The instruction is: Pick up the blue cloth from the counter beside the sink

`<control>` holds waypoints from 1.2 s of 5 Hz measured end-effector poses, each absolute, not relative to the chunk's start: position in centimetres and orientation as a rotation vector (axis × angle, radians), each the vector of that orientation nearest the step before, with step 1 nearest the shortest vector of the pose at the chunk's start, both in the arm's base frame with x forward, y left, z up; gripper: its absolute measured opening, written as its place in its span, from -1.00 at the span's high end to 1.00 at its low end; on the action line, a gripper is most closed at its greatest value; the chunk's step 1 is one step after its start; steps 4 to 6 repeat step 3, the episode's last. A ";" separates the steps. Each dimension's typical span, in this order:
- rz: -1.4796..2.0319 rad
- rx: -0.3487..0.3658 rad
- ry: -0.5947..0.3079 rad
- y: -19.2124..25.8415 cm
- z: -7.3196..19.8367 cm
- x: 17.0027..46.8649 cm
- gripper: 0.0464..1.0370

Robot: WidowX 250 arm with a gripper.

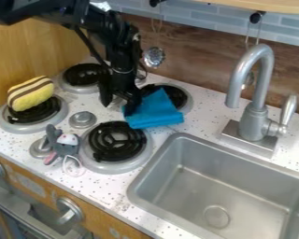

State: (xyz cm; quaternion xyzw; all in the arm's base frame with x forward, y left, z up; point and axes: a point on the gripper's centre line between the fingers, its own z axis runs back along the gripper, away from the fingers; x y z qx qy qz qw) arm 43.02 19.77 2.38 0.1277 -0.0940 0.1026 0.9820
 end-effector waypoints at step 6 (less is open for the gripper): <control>0.322 0.287 -0.146 22.8 2.6 42.5 -0.93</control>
